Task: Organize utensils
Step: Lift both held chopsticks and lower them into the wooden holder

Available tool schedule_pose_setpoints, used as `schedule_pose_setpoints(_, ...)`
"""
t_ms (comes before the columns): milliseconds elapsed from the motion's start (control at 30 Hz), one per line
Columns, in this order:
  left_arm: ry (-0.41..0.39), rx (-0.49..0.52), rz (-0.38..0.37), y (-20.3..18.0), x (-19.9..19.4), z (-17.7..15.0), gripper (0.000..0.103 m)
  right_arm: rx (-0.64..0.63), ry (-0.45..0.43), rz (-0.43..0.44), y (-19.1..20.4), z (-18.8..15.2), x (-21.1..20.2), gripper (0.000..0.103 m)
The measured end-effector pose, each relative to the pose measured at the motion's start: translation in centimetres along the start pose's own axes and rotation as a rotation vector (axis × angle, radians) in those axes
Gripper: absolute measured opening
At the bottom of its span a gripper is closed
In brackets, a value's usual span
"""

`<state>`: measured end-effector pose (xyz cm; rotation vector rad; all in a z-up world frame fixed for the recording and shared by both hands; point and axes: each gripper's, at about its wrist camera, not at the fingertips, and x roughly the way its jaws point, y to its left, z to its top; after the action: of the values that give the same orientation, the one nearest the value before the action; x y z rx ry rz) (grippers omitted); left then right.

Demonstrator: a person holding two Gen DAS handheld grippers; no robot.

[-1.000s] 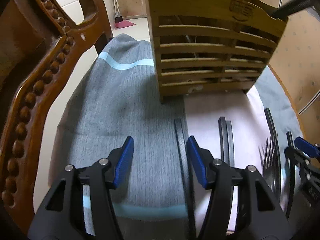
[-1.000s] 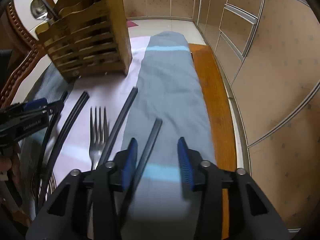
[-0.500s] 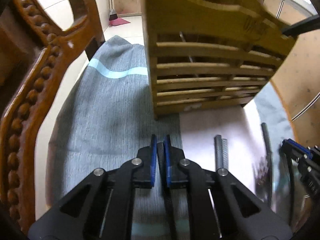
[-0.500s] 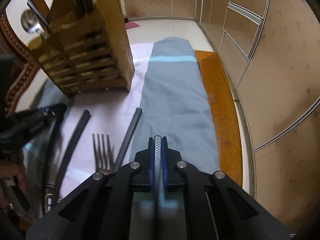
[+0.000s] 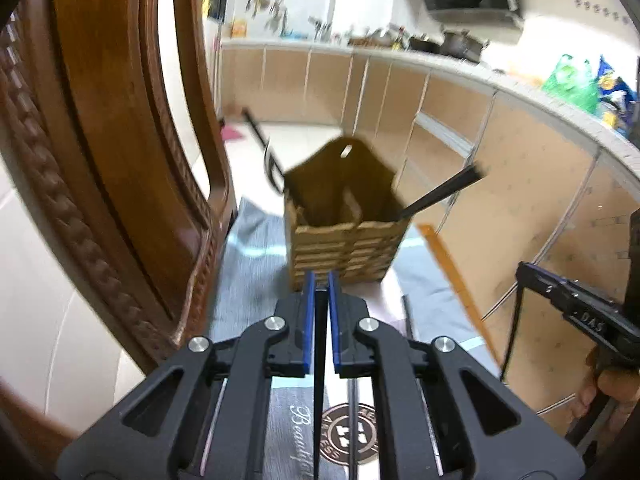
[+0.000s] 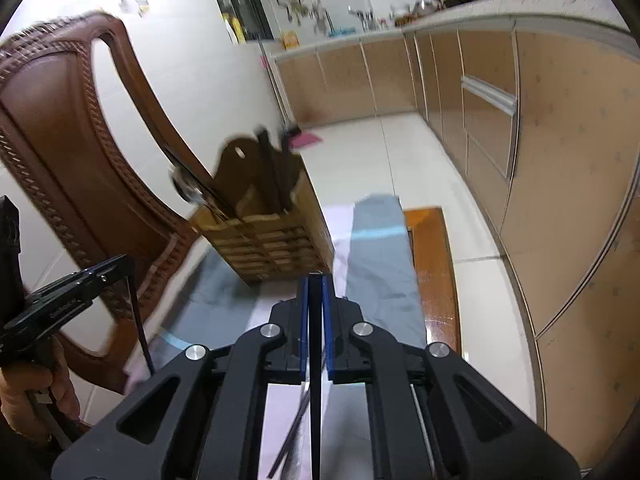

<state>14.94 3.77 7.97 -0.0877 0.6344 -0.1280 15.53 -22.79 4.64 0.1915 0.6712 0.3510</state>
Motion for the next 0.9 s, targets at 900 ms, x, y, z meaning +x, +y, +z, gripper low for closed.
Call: schedule_pose_setpoints(900, -0.114, 0.017, -0.021, -1.8, -9.2, -0.3, 0.007, -0.083, -0.266, -0.015, 3.9, -0.1, -10.9, 0.007)
